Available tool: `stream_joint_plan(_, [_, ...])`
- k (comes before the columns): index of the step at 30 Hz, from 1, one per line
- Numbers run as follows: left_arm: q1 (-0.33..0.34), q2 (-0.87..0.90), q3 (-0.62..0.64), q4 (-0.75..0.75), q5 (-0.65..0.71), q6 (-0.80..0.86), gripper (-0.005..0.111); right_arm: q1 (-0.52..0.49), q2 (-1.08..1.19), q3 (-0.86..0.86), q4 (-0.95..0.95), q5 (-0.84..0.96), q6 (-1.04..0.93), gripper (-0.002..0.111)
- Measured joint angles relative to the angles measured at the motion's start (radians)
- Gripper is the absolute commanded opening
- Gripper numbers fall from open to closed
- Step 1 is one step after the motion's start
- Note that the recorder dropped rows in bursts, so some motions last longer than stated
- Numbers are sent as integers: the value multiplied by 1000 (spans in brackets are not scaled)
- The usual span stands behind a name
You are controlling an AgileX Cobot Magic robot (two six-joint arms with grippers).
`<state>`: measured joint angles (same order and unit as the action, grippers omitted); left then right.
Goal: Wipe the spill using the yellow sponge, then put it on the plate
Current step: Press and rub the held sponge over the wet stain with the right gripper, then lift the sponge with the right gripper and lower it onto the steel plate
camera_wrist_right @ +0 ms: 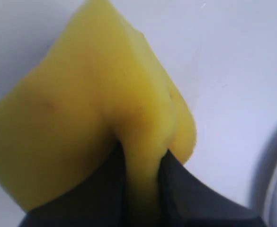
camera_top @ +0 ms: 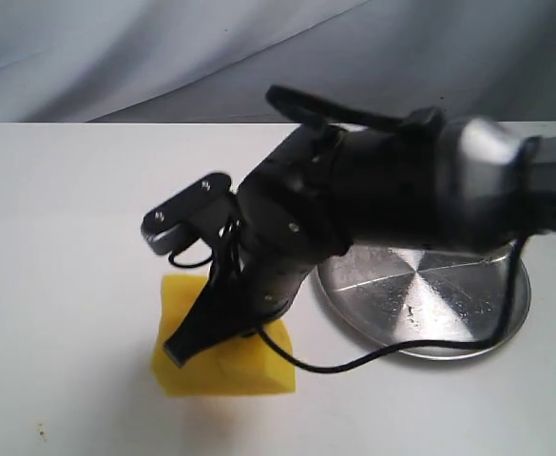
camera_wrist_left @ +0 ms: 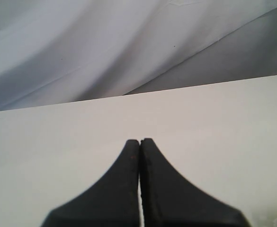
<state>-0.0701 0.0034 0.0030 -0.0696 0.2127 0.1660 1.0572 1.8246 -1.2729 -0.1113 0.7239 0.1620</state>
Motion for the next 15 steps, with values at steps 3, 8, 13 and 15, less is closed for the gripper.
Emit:
stream_joint_plan(3, [0,0,0,0,0,0,0,-9,-73,0,-147,3,94,0])
stream_joint_plan(8, [0,0,0,0,0,0,0,-98,-144,0,-272,13,181,0])
stream_joint_plan(13, [0,0,0,0,0,0,0,-246,-161,0,-291,18,205,0])
stream_joint_plan(15, [0,0,0,0,0,0,0,-304,-161,0,-291,18,207,0])
